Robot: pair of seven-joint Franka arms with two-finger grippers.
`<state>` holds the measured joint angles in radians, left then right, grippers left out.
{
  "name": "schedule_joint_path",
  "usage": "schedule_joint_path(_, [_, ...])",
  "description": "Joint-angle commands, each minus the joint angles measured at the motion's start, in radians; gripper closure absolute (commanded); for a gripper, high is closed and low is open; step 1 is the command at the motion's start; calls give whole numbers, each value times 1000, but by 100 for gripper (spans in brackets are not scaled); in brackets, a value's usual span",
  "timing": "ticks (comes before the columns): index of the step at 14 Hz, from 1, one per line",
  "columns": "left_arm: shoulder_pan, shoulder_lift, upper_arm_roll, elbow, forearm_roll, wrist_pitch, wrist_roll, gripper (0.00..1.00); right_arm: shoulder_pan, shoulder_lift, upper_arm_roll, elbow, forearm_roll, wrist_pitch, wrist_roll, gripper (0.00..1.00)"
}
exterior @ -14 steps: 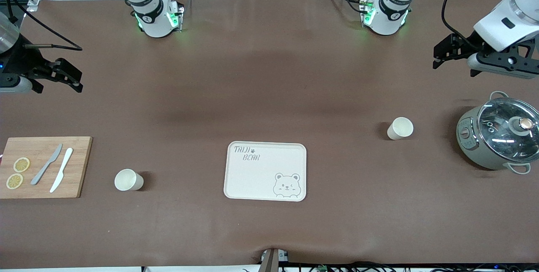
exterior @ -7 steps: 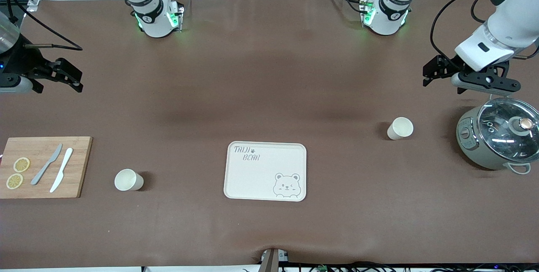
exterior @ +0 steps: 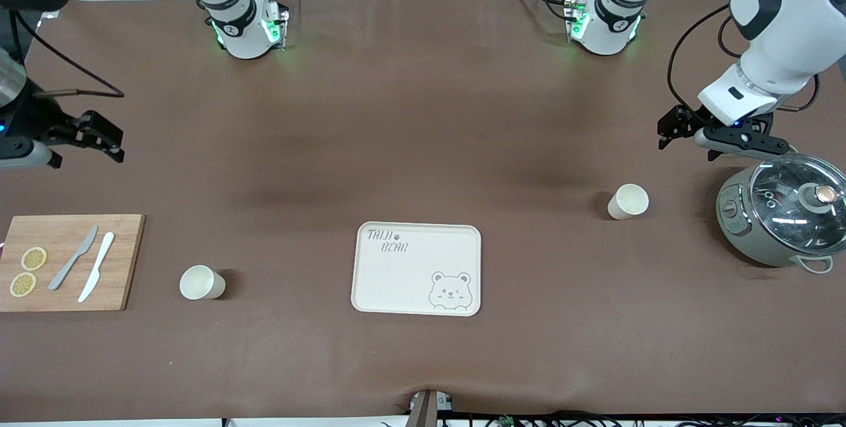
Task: Place white IKEA cup upright on tray with both arms
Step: 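Grasp one cup with the left gripper while the right gripper grasps another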
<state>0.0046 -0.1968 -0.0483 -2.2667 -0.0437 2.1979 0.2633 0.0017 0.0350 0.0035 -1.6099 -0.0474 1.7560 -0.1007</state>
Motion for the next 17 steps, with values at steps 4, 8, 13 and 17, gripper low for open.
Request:
schedule_joint_path(4, [23, 58, -4, -125, 4, 195, 44, 0, -69, 150, 7, 13, 0, 147, -102, 0])
schedule_joint_path(8, [60, 186, -4, -155, 4, 379, 93, 0, -72, 256, 7, 13, -6, 238, -99, 0])
schedule_joint_path(13, [63, 333, -5, -151, 4, 546, 108, 0, -80, 361, 7, 15, 1, 390, -100, 0])
schedule_joint_path(17, [63, 405, -5, -133, 4, 608, 109, 0, -85, 423, 7, 18, 3, 470, -99, 0])
